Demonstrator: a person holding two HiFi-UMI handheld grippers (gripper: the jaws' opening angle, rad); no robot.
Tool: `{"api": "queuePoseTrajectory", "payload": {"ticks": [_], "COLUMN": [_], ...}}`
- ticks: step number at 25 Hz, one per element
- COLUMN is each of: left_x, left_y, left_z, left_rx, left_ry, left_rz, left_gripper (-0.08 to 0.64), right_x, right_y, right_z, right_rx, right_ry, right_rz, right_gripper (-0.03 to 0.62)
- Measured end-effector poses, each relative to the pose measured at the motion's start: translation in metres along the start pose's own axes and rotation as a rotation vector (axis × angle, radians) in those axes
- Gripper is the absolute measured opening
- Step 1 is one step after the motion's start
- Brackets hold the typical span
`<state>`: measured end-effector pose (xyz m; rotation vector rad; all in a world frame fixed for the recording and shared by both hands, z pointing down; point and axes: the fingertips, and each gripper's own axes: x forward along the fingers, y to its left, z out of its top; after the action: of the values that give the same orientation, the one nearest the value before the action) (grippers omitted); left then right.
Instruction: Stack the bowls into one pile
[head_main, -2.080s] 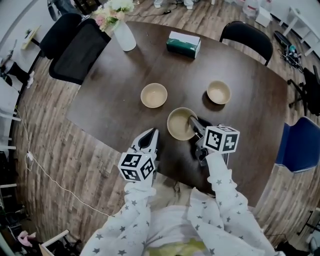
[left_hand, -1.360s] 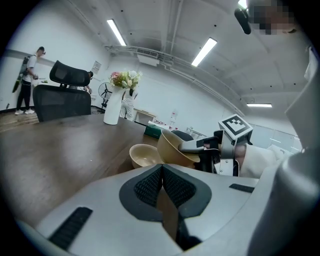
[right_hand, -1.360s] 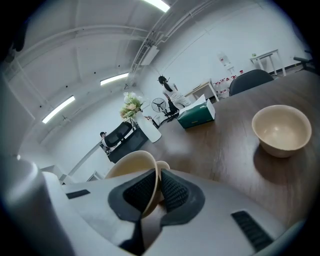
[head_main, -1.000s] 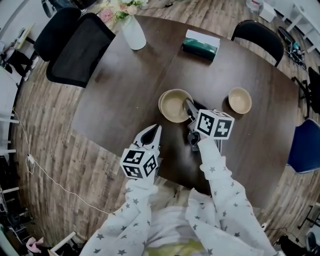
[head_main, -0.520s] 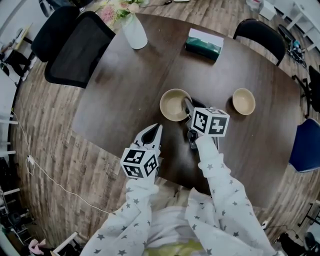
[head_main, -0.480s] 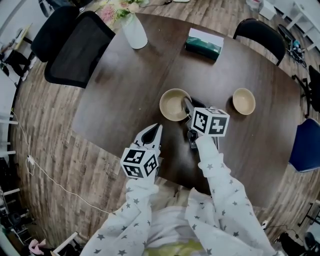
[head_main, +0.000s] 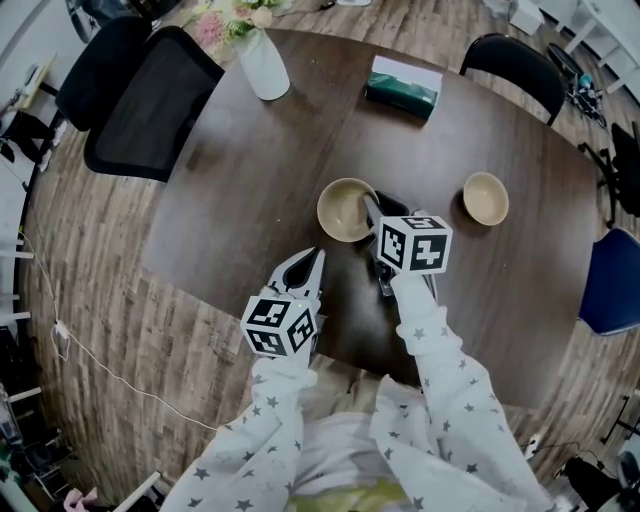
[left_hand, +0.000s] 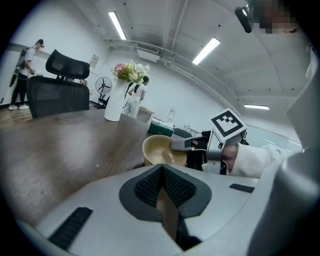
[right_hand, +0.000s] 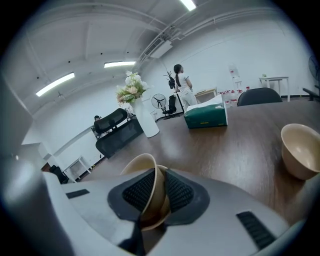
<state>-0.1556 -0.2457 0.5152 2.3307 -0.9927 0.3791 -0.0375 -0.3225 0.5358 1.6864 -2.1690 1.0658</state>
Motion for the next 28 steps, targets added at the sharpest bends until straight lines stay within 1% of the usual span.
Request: {"api": "queuePoseTrajectory", "payload": {"ticks": [4, 6, 8, 13, 18, 23, 24, 26, 28], "left_x": [0.002, 0.002, 0.002, 0.000, 0.001, 0.001, 0.001, 0.002, 0.003], "left_y": [-0.002, -0.003, -0.003, -0.004, -0.006, -0.012, -0.014, -0.018, -0.022], "left_z": [0.000, 0.001, 0.002, 0.005, 0.008, 0.009, 0.010, 0.011, 0.012], "left_rx": [0.004, 0.006, 0.008, 0.015, 0.024, 0.037, 0.040, 0.048, 0.054], "left_ry": [0.002, 0.002, 0.000, -0.006, -0.012, -0.016, -0.017, -0.020, -0.023], "left_rz": [-0.015, -0.022, -0.028, -0.041, -0.053, -0.065, -0.068, -0.073, -0.077], "left_gripper": [0.026, 0.026, 0.026, 0.026, 0.026, 0.026, 0.026, 0.026, 0.026], "right_x": [-0.002, -0.003, -0.004, -0.009, -0.015, -0.028, -0.031, -0.037, -0.043], "right_y": [0.000, 0.001, 0.003, 0.003, 0.002, 0.000, -0.001, -0.005, -0.008], "right_z": [0.001, 0.001, 0.002, 0.005, 0.010, 0.015, 0.015, 0.017, 0.018], "right_rx": [-0.036, -0.035, -0.029, -0.042, -0.028, -0.038, -0.041, -0.047, -0.051], "right_ry": [0.000, -0.006, -0.017, -0.048, -0.081, -0.122, -0.126, -0.141, -0.153], "right_rz": [-0.016, -0.016, -0.014, -0.040, -0.045, -0.053, -0.056, -0.069, -0.072], "right_gripper": [0.051, 0.065, 0.103, 0.161, 0.161, 0.156, 0.148, 0.085, 0.052]}}
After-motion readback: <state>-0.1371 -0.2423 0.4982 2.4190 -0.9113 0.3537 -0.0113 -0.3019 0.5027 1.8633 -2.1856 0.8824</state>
